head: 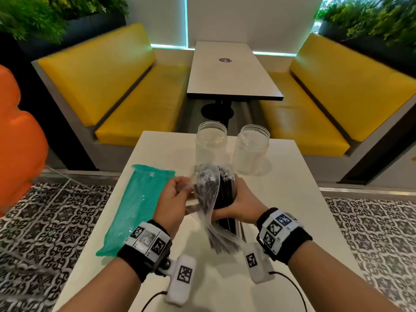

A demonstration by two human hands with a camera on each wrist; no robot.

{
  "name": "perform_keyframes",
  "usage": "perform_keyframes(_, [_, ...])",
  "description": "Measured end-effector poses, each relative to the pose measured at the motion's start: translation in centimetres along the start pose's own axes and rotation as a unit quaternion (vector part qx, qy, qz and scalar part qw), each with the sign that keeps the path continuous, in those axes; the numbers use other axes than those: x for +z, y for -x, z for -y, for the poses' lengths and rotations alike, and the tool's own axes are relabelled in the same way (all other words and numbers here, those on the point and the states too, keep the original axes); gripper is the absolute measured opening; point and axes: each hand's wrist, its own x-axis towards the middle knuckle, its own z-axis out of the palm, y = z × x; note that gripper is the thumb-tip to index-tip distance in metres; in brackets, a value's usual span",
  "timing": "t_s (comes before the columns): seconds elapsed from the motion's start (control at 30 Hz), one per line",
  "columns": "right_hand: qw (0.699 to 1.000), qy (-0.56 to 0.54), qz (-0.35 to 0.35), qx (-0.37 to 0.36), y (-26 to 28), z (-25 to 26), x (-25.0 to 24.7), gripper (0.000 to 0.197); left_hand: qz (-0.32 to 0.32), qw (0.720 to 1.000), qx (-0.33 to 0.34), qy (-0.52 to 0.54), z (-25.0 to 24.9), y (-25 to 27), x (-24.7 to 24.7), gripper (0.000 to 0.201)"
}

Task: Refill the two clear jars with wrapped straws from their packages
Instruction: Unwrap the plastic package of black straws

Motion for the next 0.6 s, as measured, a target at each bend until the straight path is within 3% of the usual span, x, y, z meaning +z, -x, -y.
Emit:
perform_keyframes(0.13, [0.999, -0.033, 0.001, 0.03, 0.6, -0.7, -0.3, 0.115, -0.032, 0.985, -0.096, 0.14, 1.0, -0.9, -0.2, 0.019])
perform_keyframes(0.2, [0.999, -0.03, 0.017, 0.03, 0.8, -0.9, -0.3, 0.111, -0.019, 0.978, -0.123, 0.166, 1.4, -0.9, -0.4, 0.016])
perform_keyframes(0.23, [0.999, -0.026, 0.025, 0.029, 0.8, -0.9, -0.1, 0.109, -0.005, 0.981, -0.124, 0.15, 1.3, -0.7, -0.3, 0.023])
perform_keyframes(0.33, [0.999, -0.032, 0.031, 0.013, 1.0, -1.2, 0.2, 0.109, 0.03, 0.996, -0.076, 0.047, 1.1, -0.5, 0.3, 0.057])
perform_keyframes(0.4, [0.999, -0.039, 0.029, 0.001, 1.0, -1.4, 0.4, 0.113, 0.045, 0.998, -0.042, 0.017, 0.9, -0.5, 0.6, 0.051])
perform_keyframes(0.5, [0.999, -0.046, 0.029, -0.002, 0.9, -1.7, 0.6, 0.121, 0.029, 0.999, -0.014, -0.025, 0.8, -0.5, 0.9, 0.02])
perform_keyframes(0.6, [0.998, -0.068, 0.019, 0.002, 0.7, -2.3, 0.9, 0.124, -0.006, 0.999, 0.016, -0.046, 1.1, -0.7, 0.6, 0.024])
